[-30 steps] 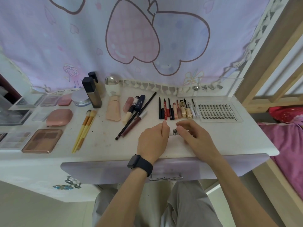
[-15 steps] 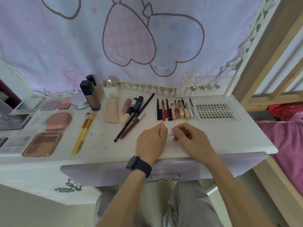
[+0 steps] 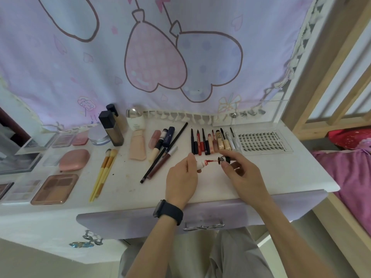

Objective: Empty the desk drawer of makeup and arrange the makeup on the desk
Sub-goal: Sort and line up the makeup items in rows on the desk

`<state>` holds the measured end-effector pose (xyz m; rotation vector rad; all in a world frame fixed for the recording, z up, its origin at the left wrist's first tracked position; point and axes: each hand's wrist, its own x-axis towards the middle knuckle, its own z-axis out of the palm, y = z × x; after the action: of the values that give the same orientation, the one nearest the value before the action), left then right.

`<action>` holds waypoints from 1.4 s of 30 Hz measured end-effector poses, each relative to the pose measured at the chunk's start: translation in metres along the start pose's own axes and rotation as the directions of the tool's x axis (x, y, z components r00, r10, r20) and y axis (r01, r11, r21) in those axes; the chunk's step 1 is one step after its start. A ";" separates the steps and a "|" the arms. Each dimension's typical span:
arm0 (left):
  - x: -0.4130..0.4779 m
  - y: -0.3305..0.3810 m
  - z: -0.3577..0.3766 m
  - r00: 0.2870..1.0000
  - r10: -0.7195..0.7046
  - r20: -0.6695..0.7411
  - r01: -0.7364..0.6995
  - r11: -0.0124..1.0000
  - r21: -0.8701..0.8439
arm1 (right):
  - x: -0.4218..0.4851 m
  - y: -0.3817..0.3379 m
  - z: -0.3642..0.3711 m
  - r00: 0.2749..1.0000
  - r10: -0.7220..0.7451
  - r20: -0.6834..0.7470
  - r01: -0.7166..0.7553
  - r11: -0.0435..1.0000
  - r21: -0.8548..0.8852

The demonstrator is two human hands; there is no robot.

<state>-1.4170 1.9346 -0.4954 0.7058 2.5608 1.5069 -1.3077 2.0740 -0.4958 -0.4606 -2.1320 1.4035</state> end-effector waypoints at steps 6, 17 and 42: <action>0.000 0.000 -0.004 0.994 -0.113 -0.009 0.107 0.963 -0.247 | -0.006 -0.002 0.007 0.996 -0.082 0.026 0.085 0.987 -0.137; 0.011 0.001 -0.021 0.965 -0.200 0.168 0.261 0.782 -0.566 | 0.003 0.003 0.003 0.988 0.098 -0.115 -0.081 0.986 0.148; 0.021 0.033 0.056 0.978 0.149 0.150 -0.181 0.956 0.232 | 0.019 0.034 -0.044 0.982 -0.074 -0.172 -0.038 0.820 -0.570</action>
<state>-1.4072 2.0019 -0.4923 1.0351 2.6702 1.1470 -1.2968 2.1307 -0.5087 -0.7610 -2.3637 0.6394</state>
